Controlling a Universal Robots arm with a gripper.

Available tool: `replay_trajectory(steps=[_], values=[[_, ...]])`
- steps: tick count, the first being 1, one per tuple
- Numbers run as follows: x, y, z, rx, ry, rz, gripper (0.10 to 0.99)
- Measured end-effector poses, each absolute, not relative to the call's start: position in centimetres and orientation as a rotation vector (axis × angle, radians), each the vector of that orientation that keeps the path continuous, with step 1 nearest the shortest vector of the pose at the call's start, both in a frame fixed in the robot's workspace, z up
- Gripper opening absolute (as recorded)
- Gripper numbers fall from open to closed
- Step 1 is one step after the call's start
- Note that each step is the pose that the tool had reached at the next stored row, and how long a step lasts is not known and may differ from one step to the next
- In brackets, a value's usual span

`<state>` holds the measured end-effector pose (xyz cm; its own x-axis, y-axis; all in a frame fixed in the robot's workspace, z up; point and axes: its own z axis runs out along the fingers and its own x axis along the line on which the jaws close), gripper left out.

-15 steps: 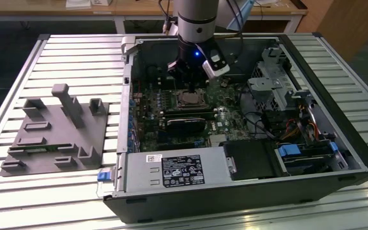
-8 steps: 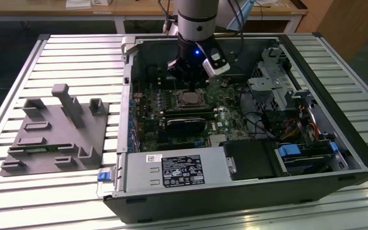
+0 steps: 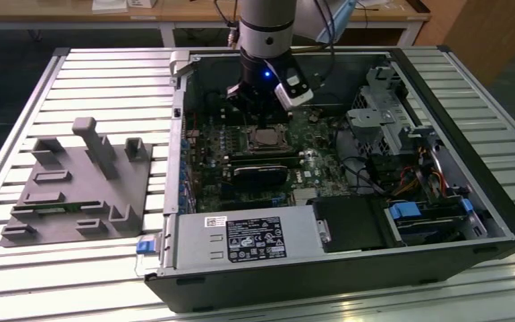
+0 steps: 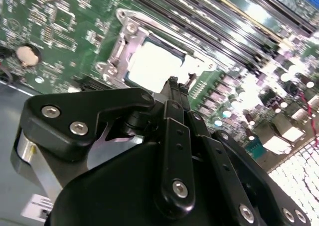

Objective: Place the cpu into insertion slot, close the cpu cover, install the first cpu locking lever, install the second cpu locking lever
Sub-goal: 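Install the first cpu locking lever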

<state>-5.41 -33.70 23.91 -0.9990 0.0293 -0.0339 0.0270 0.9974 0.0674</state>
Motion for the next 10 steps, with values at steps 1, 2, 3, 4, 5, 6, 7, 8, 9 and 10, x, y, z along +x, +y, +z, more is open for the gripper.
replay_trajectory(steps=[1, 2, 3, 4, 5, 6, 7, 8, 9, 10], values=[[-5.7, -33.7, 23.9, 0.044, 3.104, 0.104, 0.106], [-6.0, -33.7, 23.9, 0.044, 3.103, 0.105, 0.106], [-6.3, -33.7, 23.9, 0.044, 3.103, 0.106, 0.106], [-6.6, -33.8, 23.9, 0.044, 3.102, 0.107, 0.106], [-6.9, -33.8, 23.9, 0.044, 3.102, 0.107, 0.106], [-7.2, -33.8, 23.9, 0.044, 3.101, 0.108, 0.106], [-7.6, -33.8, 23.9, 0.043, 3.099, 0.108, 0.106], [-8.0, -33.8, 23.9, 0.043, 3.098, 0.108, 0.106], [-8.3, -33.8, 23.9, 0.043, 3.098, 0.108, 0.106], [-8.6, -33.8, 23.9, 0.043, 3.097, 0.109, 0.106]])
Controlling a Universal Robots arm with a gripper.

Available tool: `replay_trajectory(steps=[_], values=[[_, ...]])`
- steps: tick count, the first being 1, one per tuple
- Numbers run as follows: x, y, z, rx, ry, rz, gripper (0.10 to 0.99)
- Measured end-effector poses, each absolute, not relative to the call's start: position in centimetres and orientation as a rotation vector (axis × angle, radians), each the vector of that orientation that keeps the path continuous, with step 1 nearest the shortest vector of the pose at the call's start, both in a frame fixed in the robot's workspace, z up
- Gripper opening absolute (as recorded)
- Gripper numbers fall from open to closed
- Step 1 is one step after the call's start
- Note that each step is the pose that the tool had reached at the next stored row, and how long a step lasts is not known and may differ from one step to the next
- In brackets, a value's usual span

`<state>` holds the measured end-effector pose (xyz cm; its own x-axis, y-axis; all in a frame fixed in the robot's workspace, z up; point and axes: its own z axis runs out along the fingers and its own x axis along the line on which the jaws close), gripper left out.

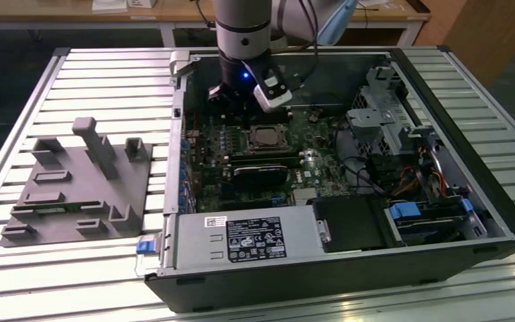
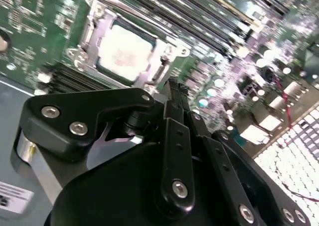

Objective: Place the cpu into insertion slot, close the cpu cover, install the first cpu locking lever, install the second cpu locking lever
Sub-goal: 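Install the first cpu locking lever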

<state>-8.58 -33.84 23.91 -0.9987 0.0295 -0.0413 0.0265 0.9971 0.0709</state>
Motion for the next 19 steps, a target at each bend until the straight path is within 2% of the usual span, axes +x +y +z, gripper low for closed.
replay_trajectory(steps=[4, 19], values=[[-9.2, -33.9, 23.9, 0.044, 3.095, 0.15, 0.106], [-9.9, -34.2, 23.9, 0.052, 3.06, 0.514, 0.106]])
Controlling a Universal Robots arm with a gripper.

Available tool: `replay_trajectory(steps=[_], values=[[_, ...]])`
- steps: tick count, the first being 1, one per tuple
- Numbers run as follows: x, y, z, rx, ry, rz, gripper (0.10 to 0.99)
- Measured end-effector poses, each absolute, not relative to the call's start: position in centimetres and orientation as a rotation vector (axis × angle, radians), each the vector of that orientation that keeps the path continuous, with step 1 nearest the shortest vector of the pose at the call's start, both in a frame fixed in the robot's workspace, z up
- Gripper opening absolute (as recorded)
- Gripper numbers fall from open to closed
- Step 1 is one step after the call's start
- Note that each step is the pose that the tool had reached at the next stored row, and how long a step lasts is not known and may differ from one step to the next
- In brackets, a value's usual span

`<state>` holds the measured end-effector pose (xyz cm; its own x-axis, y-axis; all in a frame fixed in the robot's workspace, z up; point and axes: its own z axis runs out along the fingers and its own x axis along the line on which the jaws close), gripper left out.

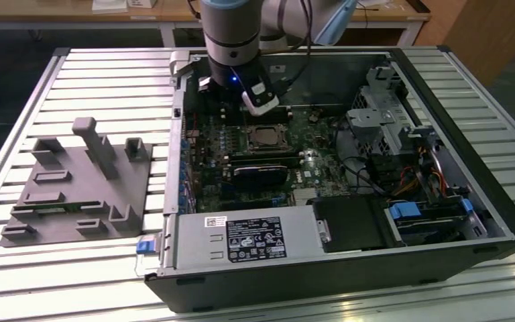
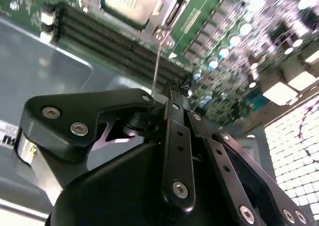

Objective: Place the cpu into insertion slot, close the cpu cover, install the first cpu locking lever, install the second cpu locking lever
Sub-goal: 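Install the first cpu locking lever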

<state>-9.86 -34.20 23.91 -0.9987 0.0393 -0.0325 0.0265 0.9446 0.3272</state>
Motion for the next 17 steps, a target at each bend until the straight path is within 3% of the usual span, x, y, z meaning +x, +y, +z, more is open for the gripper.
replay_trajectory(steps=[17], values=[[-4.8, -34.0, 23.7, 0.052, 3.058, 0.526, 0.106]])
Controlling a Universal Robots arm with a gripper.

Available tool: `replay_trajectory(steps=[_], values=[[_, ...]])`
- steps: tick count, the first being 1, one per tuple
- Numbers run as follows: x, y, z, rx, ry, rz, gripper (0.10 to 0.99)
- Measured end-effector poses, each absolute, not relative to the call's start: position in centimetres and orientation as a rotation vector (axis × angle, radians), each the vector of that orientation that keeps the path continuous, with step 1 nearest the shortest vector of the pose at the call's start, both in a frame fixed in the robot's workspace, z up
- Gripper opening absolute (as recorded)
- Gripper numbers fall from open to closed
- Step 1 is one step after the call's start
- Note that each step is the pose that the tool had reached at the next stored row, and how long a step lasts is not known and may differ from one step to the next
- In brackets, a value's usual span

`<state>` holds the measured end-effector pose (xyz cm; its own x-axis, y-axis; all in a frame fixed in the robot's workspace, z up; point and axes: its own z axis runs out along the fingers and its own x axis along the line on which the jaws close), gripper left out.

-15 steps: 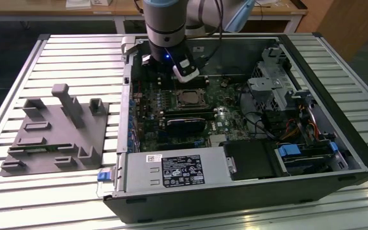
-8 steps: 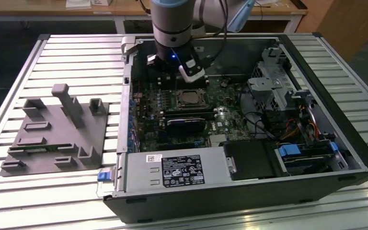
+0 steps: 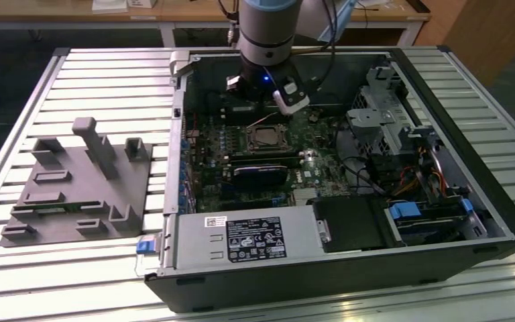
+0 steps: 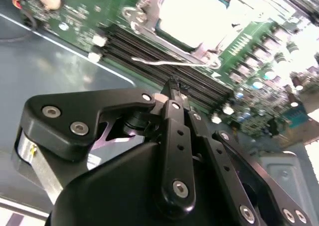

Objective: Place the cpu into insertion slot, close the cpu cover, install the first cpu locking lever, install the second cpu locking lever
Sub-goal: 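Install the first cpu locking lever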

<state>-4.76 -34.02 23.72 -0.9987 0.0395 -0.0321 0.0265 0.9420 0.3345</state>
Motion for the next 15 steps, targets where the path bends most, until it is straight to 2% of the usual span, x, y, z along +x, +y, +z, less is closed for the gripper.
replay_trajectory(steps=[6, 11, 15], values=[[-4.52, -34.0, 23.71, 0.052, 3.058, 0.523, 0.106], [-4.56, -33.99, 23.57, 0.043, 3.034, 0.464, 0.106], [-4.56, -33.93, 23.21, 0.043, 3.02, 0.456, 0.106]])
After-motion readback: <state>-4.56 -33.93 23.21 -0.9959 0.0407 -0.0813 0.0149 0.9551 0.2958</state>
